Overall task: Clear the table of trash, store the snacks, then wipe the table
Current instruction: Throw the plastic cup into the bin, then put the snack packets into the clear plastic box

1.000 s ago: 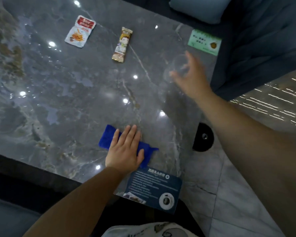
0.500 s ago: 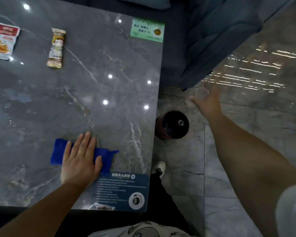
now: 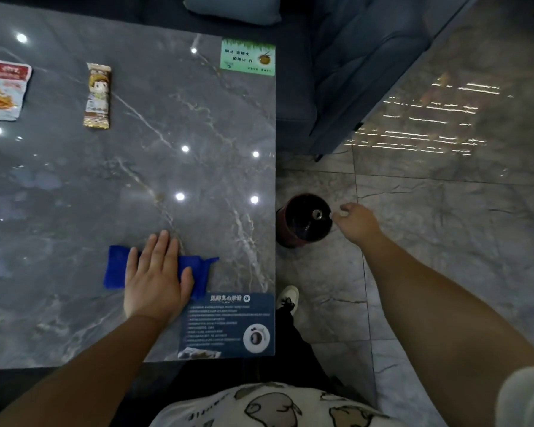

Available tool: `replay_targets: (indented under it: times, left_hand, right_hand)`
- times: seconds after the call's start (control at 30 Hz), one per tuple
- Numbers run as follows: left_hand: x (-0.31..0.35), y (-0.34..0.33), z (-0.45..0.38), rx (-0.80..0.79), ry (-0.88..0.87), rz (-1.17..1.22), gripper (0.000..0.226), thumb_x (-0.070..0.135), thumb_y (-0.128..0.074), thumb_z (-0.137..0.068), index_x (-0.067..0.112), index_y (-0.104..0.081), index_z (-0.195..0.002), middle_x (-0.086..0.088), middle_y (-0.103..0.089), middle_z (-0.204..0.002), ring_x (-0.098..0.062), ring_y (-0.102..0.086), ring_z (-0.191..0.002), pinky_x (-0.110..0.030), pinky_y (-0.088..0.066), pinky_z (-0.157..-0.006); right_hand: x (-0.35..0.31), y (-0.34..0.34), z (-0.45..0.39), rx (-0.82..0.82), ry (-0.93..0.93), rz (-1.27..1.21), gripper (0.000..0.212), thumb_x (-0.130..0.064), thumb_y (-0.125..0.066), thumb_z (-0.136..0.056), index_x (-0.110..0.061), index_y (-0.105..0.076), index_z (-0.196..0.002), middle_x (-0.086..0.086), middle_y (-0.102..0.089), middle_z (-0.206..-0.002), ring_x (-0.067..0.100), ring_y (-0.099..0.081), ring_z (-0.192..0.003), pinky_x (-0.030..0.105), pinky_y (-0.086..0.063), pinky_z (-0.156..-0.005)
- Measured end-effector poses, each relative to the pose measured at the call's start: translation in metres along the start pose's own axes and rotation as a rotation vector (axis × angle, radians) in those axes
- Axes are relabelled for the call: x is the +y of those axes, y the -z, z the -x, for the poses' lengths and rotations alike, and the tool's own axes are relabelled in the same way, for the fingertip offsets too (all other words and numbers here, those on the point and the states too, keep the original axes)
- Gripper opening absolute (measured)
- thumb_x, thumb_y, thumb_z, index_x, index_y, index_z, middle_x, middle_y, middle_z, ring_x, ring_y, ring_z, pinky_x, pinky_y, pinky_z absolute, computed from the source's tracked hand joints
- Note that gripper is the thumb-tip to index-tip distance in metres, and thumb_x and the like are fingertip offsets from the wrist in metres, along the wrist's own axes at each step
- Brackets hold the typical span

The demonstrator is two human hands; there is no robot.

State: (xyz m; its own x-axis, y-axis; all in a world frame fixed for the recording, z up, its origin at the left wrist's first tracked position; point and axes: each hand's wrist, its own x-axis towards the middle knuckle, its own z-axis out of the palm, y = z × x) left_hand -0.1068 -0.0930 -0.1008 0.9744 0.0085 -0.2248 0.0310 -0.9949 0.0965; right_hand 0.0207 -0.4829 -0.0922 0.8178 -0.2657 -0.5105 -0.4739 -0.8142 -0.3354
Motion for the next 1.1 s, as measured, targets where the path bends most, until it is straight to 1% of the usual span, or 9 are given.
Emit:
replay_targets:
  times: [0.17,0.27,0.37,0.5,0.57,0.67,0.77,0.9,1.1]
  left_hand:
    - [-0.003,0.0,0.0,-0.013,-0.015,-0.024,0.069,0.051,-0.02,-0.092,0.01,-0.036,-0.146,-0.008,-0.03,-0.155,-0.024,-0.02,-0.145,-0.046,-0.006,-0.118]
    - [-0.005,0.002,0.001,-0.03,-0.029,0.008,0.068,0.052,-0.018,-0.094,0.013,-0.029,-0.148,-0.006,-0.023,-0.158,-0.023,-0.013,-0.147,-0.045,-0.004,-0.119]
    - [-0.01,0.008,-0.002,-0.078,-0.055,0.066,0.066,0.052,-0.024,-0.096,0.015,-0.024,-0.15,-0.005,-0.017,-0.16,-0.022,-0.008,-0.147,-0.044,-0.002,-0.119]
    - [-0.014,0.024,-0.002,-0.132,-0.089,0.085,0.065,0.047,-0.033,-0.095,0.015,-0.022,-0.15,-0.006,-0.017,-0.16,-0.022,-0.01,-0.147,-0.045,-0.005,-0.119]
    - [-0.014,0.03,0.004,-0.122,-0.077,0.057,0.064,0.046,-0.033,-0.095,0.016,-0.02,-0.15,-0.006,-0.017,-0.16,-0.023,-0.01,-0.147,-0.046,-0.005,-0.119]
    - [-0.018,0.037,0.019,-0.131,-0.064,0.025,0.066,0.046,-0.032,-0.096,0.016,-0.014,-0.152,-0.006,-0.012,-0.161,-0.023,-0.004,-0.147,-0.045,-0.002,-0.118]
    - [-0.026,0.042,0.036,-0.128,-0.026,-0.011,0.066,0.046,-0.031,-0.097,0.015,-0.013,-0.152,-0.006,-0.011,-0.161,-0.023,-0.001,-0.148,-0.045,-0.001,-0.118]
    - [-0.036,0.051,0.058,-0.142,0.039,-0.045,0.065,0.043,-0.03,-0.096,0.014,-0.013,-0.152,-0.006,-0.008,-0.161,-0.024,0.0,-0.148,-0.046,0.0,-0.117]
    - [-0.045,0.061,0.092,-0.057,0.238,0.107,0.064,0.045,-0.031,-0.097,0.014,-0.016,-0.151,-0.007,-0.017,-0.159,-0.025,-0.005,-0.147,-0.045,-0.002,-0.118]
  right_hand:
    - [-0.019,-0.018,0.047,-0.075,0.079,0.052,0.043,-0.033,-0.052,-0.095,-0.006,-0.056,-0.128,0.017,-0.06,-0.129,0.032,-0.055,-0.116,0.032,-0.042,-0.091]
    - [-0.026,-0.026,0.076,-0.093,0.116,0.098,0.044,-0.035,-0.052,-0.095,-0.008,-0.055,-0.129,0.014,-0.06,-0.129,0.03,-0.055,-0.116,0.034,-0.044,-0.095]
    - [-0.035,-0.031,0.1,-0.094,0.163,0.126,0.044,-0.034,-0.052,-0.094,-0.009,-0.055,-0.13,0.013,-0.059,-0.132,0.029,-0.055,-0.118,0.033,-0.043,-0.096]
    - [-0.056,-0.034,0.121,-0.119,0.297,0.191,0.042,-0.033,-0.05,-0.095,-0.01,-0.056,-0.13,0.014,-0.059,-0.132,0.03,-0.054,-0.119,0.038,-0.045,-0.099]
    - [-0.07,-0.037,0.13,-0.124,0.398,0.208,0.037,-0.032,-0.049,-0.096,-0.008,-0.061,-0.121,0.015,-0.063,-0.123,0.03,-0.058,-0.11,0.04,-0.047,-0.094]
    - [-0.094,-0.041,0.14,-0.124,0.546,0.205,0.026,-0.031,-0.05,-0.094,-0.015,-0.063,-0.109,0.005,-0.066,-0.103,0.026,-0.061,-0.093,0.037,-0.05,-0.08]
    - [-0.118,-0.047,0.144,-0.138,0.7,0.291,0.025,-0.03,-0.049,-0.092,-0.014,-0.061,-0.109,0.011,-0.064,-0.108,0.028,-0.059,-0.099,0.038,-0.05,-0.083]
    - [-0.141,-0.058,0.153,-0.121,0.786,0.377,0.03,-0.032,-0.048,-0.092,-0.01,-0.057,-0.11,0.014,-0.06,-0.113,0.03,-0.055,-0.106,0.036,-0.047,-0.088]
    - [-0.174,-0.074,0.168,-0.178,1.021,0.503,0.033,-0.036,-0.049,-0.093,-0.009,-0.056,-0.112,0.007,-0.055,-0.118,0.026,-0.05,-0.112,0.035,-0.042,-0.093]
